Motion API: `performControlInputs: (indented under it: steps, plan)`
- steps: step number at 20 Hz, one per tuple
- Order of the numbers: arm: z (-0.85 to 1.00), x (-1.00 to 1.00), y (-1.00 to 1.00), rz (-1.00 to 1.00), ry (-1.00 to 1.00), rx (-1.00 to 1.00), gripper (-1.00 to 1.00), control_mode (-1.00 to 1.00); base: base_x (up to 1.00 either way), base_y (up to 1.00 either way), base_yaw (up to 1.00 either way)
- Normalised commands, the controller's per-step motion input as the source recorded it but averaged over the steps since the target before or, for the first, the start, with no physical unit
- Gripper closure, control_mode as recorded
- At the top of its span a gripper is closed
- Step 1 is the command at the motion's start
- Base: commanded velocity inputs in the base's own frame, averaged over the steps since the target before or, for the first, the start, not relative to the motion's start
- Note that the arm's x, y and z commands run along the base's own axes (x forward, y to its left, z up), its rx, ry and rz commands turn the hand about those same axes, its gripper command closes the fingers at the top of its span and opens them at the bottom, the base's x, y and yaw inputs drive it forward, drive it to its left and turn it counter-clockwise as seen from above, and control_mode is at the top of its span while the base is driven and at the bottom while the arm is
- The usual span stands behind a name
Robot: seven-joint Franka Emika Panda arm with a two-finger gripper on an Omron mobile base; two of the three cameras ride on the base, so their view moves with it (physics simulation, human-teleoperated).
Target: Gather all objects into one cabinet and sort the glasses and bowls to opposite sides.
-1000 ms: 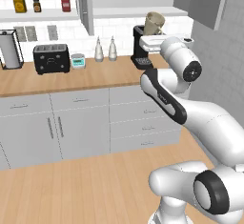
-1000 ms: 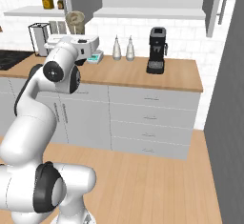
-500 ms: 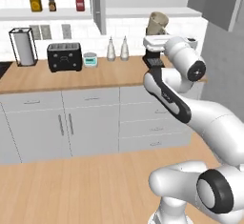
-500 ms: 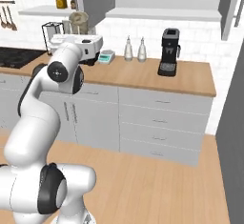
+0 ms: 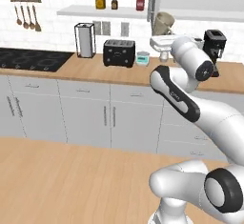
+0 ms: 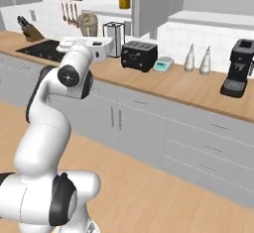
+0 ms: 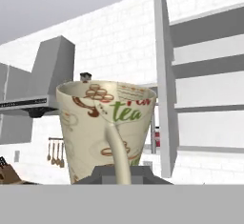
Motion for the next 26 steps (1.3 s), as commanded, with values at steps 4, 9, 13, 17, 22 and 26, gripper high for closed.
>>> performControlInputs:
  steps: [4, 9, 13, 17, 22, 26]
  plan:
    - [0.00, 0.00, 0.00, 0.00, 0.00, 0.00, 1.00, 1.00, 0.00, 0.53, 0.56]
    - [0.00, 0.00, 0.00, 0.00, 0.00, 0.00, 1.00, 1.00, 0.22, 0.44, 0.45]
    - [0.00, 0.00, 0.00, 0.00, 0.00, 0.00, 1.00, 1.00, 1.00, 0.49, 0.07]
    - [0.00, 0.00, 0.00, 0.00, 0.00, 0.00, 1.00, 1.00, 1.00, 0.50, 0.00]
    - [0.00, 0.00, 0.00, 0.00, 0.00, 0.00, 1.00, 1.00, 1.00, 0.62, 0.00]
    - [0.00, 0.00, 0.00, 0.00, 0.00, 0.00, 1.00, 1.00, 0.95, 0.97, 0.00]
